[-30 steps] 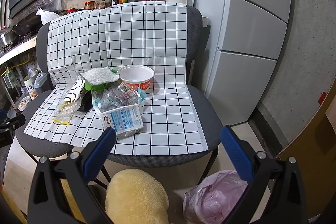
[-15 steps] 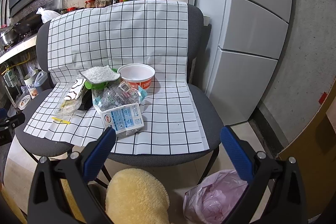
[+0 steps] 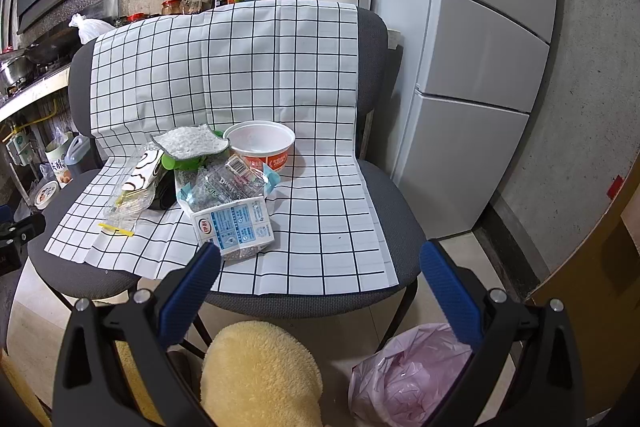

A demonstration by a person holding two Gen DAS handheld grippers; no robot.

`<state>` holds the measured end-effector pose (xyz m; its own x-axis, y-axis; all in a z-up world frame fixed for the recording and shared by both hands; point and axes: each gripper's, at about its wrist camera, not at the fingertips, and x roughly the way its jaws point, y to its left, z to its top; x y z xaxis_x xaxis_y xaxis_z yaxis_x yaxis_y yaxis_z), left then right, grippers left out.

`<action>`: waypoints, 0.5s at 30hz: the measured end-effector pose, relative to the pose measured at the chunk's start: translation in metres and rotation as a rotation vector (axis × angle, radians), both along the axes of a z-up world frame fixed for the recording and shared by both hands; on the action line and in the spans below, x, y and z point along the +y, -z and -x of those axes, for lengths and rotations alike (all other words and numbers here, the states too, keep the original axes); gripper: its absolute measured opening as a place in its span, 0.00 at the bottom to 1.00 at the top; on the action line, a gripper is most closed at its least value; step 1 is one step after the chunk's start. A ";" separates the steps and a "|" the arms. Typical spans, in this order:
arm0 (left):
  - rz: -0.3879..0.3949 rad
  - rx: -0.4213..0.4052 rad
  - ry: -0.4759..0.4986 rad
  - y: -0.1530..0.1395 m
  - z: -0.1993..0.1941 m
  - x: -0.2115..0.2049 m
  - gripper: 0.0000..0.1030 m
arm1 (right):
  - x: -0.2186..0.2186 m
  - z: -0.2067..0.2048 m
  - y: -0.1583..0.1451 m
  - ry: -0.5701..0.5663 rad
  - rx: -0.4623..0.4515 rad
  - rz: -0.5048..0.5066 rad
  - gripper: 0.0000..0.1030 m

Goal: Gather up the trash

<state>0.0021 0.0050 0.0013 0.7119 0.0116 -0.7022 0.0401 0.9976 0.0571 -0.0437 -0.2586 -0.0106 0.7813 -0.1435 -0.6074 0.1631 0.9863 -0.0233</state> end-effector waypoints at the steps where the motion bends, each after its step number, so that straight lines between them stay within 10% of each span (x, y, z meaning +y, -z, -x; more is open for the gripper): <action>1: 0.000 0.000 0.000 0.000 0.000 0.000 0.94 | 0.000 0.000 0.000 0.001 0.000 0.000 0.94; 15: -0.001 -0.001 0.000 0.001 0.001 0.001 0.94 | -0.002 0.001 0.000 0.001 0.003 -0.005 0.94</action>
